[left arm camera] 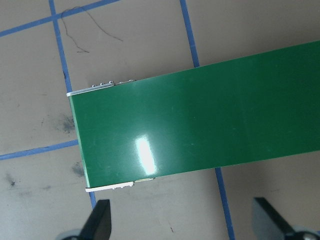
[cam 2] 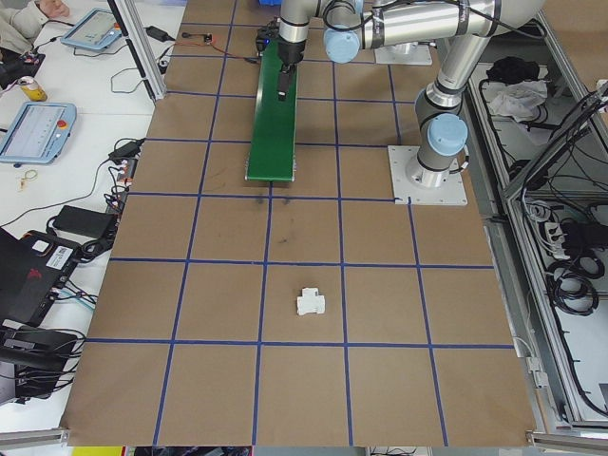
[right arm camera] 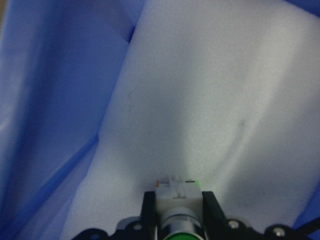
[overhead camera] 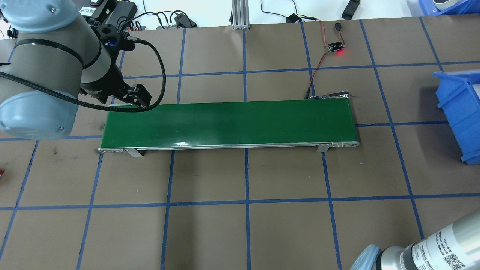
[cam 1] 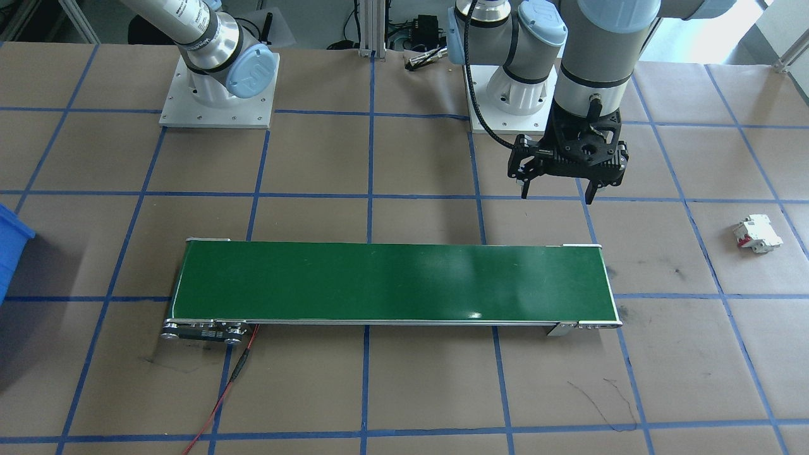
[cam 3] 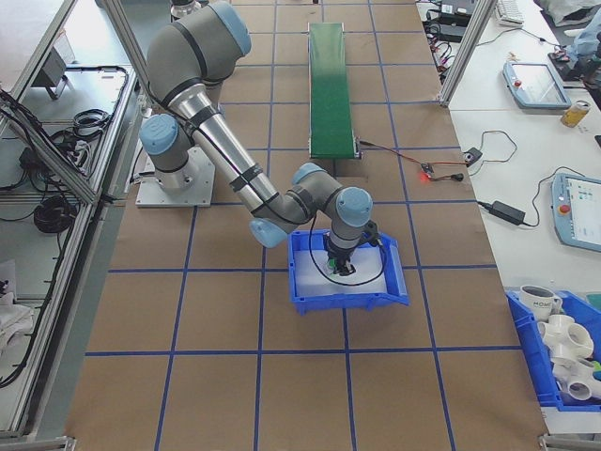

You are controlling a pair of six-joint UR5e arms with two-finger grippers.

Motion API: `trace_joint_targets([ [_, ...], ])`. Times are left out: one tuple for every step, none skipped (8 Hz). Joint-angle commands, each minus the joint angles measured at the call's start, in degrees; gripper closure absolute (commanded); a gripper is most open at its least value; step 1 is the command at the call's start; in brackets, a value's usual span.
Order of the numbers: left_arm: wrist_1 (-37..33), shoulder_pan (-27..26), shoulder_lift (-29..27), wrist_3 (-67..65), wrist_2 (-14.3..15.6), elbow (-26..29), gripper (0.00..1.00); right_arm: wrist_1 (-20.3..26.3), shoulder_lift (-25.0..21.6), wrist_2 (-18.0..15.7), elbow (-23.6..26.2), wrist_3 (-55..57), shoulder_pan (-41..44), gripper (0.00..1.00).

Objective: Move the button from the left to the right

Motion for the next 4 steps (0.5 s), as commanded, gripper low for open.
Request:
trace_joint_targets([
  [0.0,-0.1,0.0,0.0,-0.1,0.0,0.00,0.3,-2.5,0.1,0.0,0.8,-0.1,0.00],
  [0.0,-0.1,0.0,0.0,-0.1,-0.1,0.00,2.1,-7.1,0.0,0.0,0.9,-0.1,0.00],
  [0.0,-0.1,0.0,0.0,-0.1,-0.1,0.00,8.0,-11.9,0.1,-0.1,1.8,0.3,0.00],
  [0.0,-0.1,0.0,0.0,0.0,-0.1,0.00,9.9,-15.9,0.1,-0.1,3.3,0.6,0.00],
])
